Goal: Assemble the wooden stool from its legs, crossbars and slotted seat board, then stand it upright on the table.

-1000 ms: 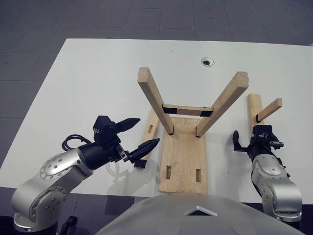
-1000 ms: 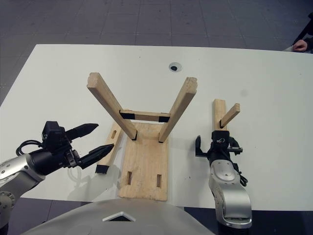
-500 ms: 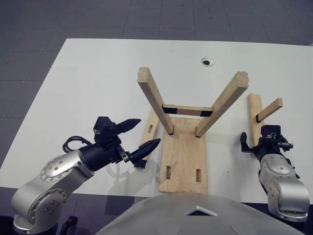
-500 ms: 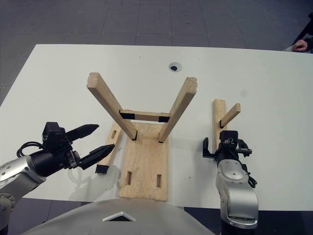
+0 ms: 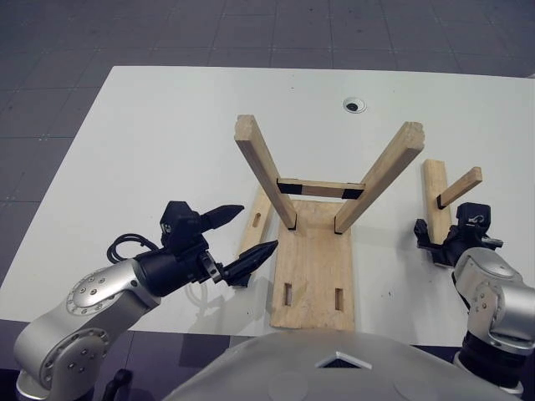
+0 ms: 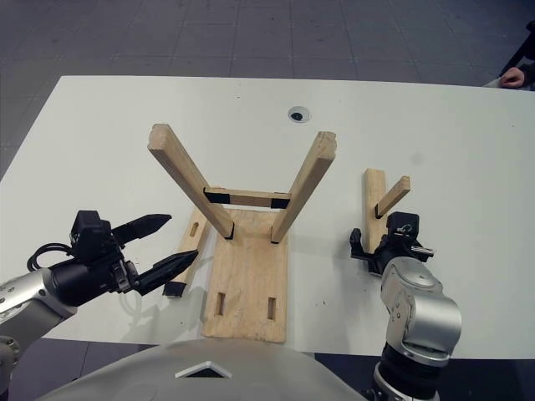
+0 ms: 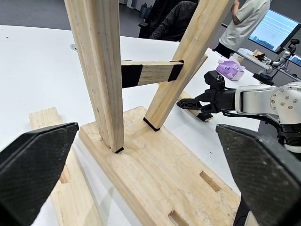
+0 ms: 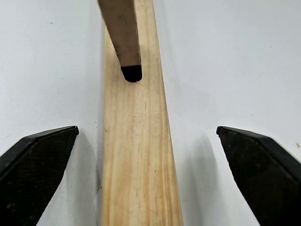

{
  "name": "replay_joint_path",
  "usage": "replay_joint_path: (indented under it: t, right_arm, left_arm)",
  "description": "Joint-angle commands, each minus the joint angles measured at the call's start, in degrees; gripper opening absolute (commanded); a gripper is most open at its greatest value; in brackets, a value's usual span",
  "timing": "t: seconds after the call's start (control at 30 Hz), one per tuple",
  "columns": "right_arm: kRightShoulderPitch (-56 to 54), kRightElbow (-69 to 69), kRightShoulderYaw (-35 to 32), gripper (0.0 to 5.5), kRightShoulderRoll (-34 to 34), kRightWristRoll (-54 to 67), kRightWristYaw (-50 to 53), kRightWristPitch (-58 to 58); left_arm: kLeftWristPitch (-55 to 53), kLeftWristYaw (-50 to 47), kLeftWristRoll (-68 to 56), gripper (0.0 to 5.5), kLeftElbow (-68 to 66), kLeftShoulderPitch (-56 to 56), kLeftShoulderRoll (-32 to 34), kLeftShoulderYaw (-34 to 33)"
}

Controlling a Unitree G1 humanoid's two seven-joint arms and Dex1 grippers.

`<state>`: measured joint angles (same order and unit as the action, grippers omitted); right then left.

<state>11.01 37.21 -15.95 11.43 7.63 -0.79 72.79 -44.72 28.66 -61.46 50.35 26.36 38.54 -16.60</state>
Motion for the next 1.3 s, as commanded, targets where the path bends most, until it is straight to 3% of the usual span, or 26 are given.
replay_joint_path:
  t: [0.03,0.63,0.93,1.13,1.3]
  right_arm:
    - [2.3,-2.5,3.3,5.23,1.1,0.0,-1.2,4.8]
    - [2.9,0.2,4.0,2.09,-0.1,0.0,-3.1,9.6]
    - [1.6,-0.1,2.0,2.04,-0.3,-0.1,-4.0,8.8]
    - [-12.3,9.3,-8.8,2.04,3.4,4.7,-9.1,2.9]
    - [-16.4,20.0,-19.0,2.04,3.0,19.2,-20.6,-0.5]
  left_arm:
    - [-0.1,-1.1,-0.9,5.50,0.4,0.1,1.2,-0.6]
    - [0.2,-4.3,-6.3,5.50,2.9,0.1,3.2,-1.3]
    - [0.2,-5.2,-6.4,5.50,2.3,0.4,3.7,-1.0]
    - [0.5,-1.2,-6.0,5.50,0.2,0.5,4.8,-1.3]
    - [0.3,8.3,-10.1,5.50,-7.6,-1.3,5.9,-3.3]
